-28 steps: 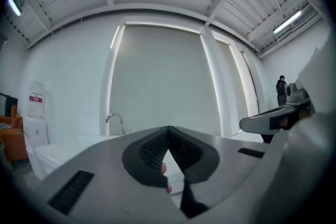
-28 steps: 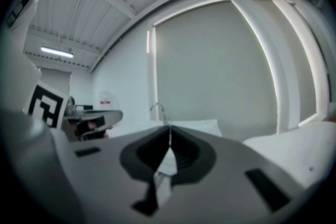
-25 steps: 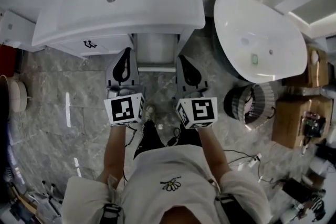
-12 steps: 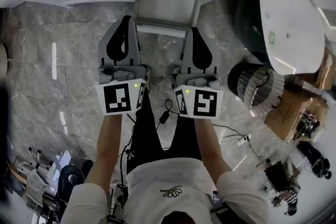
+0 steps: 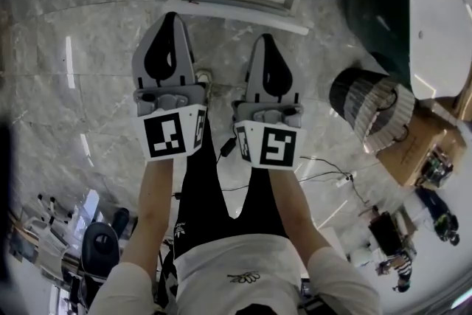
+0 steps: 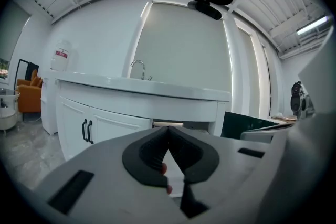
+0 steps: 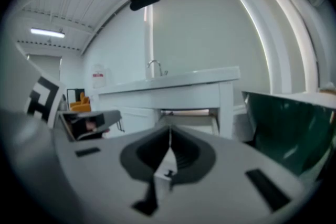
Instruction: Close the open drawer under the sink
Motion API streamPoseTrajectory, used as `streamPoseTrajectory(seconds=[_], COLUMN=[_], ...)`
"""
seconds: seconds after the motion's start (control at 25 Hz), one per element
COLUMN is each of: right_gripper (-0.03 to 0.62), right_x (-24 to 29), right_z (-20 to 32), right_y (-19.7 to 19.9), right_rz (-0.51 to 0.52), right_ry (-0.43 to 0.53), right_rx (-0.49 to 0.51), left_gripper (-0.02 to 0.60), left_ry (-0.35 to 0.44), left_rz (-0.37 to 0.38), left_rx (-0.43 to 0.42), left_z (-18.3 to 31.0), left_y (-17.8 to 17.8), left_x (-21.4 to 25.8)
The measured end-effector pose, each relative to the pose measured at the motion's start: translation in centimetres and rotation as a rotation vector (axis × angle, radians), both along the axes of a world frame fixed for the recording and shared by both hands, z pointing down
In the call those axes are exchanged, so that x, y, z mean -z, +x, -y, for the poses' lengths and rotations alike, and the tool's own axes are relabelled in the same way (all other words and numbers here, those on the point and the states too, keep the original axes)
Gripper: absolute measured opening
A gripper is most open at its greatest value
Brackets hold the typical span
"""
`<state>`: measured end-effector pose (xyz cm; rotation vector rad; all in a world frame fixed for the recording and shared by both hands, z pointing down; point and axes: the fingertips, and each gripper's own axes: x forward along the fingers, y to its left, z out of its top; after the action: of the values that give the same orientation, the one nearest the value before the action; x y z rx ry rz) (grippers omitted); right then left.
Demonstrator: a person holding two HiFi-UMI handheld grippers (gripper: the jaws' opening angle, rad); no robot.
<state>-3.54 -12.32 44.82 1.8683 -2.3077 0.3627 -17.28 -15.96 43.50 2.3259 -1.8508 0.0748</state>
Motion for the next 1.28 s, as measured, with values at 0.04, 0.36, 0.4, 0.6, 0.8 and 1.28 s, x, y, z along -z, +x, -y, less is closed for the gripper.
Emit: streamPoseTrajectory(seconds=[0.04, 0.36, 0.4, 0.6, 0.8, 1.28], right_gripper=[0.029, 0.031, 0.031, 0.031, 0.032, 0.161], right_x=[-0.7, -4.6, -5.0, -6.4, -8.1, -13.2], right_z=[-0.2, -1.0, -1.0, -1.2, -1.0, 1.7], right_y=[-0.1, 0.1, 0.0, -0.4, -1.6, -2.8], right_rz=[0.004, -0.020, -0.020, -0.024, 0.025, -0.056], right_ry=[-0.006, -0.045, -0.051, -0.067, -0.088, -0.199], right_rx=[-0.004, -0.037, -0.038, -0.040, -0.003, -0.037], left_gripper=[0.021, 0.021, 0.021, 0.021, 0.021, 0.021], left_ry=[-0.008, -0.043, -0.046, -0.054, -0.075, -0.106], left_rz=[0.007, 0.037, 0.038, 0.036, 0.052, 0.062], left_rx=[0.000, -0.013, -0.012, -0.013, -0.018, -0.010], left_z=[-0.3, -1.6, -1.6, -1.8, -1.8, -1.4], left_y=[0.0, -0.1, -0.1, 0.0, 0.0, -1.4], left_x=[-0.5, -2.9, -3.1, -3.5, -4.2, -5.5])
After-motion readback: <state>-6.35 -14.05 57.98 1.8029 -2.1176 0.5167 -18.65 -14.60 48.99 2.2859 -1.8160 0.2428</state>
